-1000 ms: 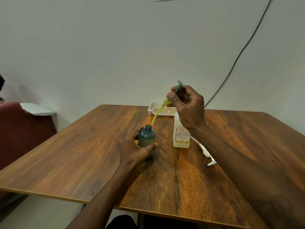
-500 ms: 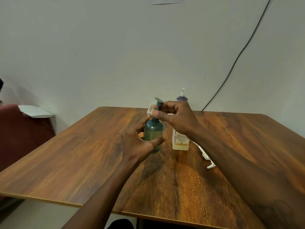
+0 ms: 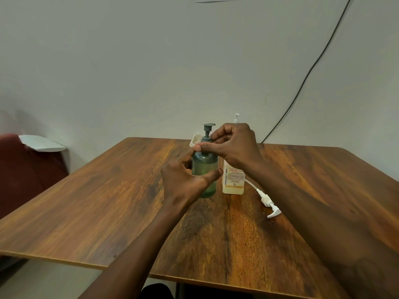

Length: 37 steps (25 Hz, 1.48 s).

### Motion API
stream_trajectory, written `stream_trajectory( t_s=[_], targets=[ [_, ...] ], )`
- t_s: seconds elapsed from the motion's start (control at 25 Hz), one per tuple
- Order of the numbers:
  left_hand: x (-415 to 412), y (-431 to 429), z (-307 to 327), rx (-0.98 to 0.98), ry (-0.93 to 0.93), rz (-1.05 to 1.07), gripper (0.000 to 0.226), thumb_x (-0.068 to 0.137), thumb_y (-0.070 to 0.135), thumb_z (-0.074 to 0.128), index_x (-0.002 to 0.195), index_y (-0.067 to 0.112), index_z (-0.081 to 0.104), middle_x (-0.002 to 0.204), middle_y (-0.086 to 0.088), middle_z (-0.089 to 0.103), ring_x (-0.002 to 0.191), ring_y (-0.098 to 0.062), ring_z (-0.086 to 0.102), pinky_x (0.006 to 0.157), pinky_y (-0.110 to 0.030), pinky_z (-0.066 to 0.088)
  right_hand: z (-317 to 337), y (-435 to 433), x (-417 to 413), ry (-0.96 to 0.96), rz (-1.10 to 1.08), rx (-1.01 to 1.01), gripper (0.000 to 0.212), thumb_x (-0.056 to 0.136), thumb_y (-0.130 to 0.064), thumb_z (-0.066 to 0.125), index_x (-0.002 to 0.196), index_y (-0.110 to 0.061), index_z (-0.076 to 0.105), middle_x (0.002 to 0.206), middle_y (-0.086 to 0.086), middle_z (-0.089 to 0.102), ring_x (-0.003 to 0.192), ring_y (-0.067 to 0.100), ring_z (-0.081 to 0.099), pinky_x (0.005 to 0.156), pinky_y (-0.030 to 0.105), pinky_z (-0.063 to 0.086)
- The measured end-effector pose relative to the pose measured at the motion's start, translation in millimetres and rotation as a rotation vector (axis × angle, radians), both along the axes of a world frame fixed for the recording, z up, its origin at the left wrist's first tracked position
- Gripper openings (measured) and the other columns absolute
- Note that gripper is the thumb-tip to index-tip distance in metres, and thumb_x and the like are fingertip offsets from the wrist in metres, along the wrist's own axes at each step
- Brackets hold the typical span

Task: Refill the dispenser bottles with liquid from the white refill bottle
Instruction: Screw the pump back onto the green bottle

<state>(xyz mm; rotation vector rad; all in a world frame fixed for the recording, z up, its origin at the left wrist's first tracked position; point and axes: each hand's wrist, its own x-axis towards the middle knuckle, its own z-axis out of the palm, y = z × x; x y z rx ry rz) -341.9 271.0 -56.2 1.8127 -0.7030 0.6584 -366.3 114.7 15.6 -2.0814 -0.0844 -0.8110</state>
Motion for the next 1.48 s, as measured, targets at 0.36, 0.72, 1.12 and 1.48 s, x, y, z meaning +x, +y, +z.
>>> stream_trajectory(
  t_s=[0.36, 0.72, 1.12, 1.48],
  targets=[
    [2, 2, -2, 0.030, 0.068, -0.090, 0.074, 0.071, 0.051, 0.089, 0.136, 0.027, 0.063, 0.116, 0.014, 0.071, 0.095, 0.011, 0.063, 0.076, -0.003, 0.048, 3, -24, -6, 0.321, 0.486, 0.058, 0.036, 0.100, -0.004, 0.059, 0.136, -0.002, 0.057, 0.117, 0.006, 0.074, 0.106, 0.008, 0.072, 0.085, 0.021, 0.058],
    [4, -5, -3, 0.050, 0.010, -0.003, 0.078, 0.069, 0.060, 0.086, 0.137, 0.028, 0.063, 0.111, 0.019, 0.068, 0.093, 0.002, 0.063, 0.072, -0.003, 0.049, -2, -9, -3, 0.033, -0.111, -0.176, 0.041, 0.069, -0.053, 0.088, 0.072, -0.016, 0.070, 0.064, -0.009, 0.067, 0.058, -0.007, 0.062, 0.050, 0.006, 0.046],
    [2, -8, 0, 0.038, 0.013, -0.069, 0.065, 0.068, 0.055, 0.087, 0.127, 0.038, 0.063, 0.100, 0.026, 0.065, 0.088, 0.013, 0.062, 0.074, -0.007, 0.053, 1, -14, -9, 0.107, 0.120, 0.060, 0.045, 0.076, -0.024, 0.089, 0.116, -0.010, 0.072, 0.101, -0.002, 0.078, 0.092, 0.007, 0.075, 0.086, 0.028, 0.062],
    [-2, -9, -1, 0.028, 0.074, -0.155, 0.062, 0.073, 0.037, 0.091, 0.121, 0.042, 0.054, 0.095, 0.035, 0.057, 0.082, 0.021, 0.060, 0.069, -0.002, 0.047, 9, -31, -10, 0.309, 0.315, 0.056, 0.043, 0.085, -0.004, 0.078, 0.127, -0.007, 0.067, 0.112, 0.001, 0.077, 0.105, 0.012, 0.073, 0.096, 0.037, 0.059]
  ],
)
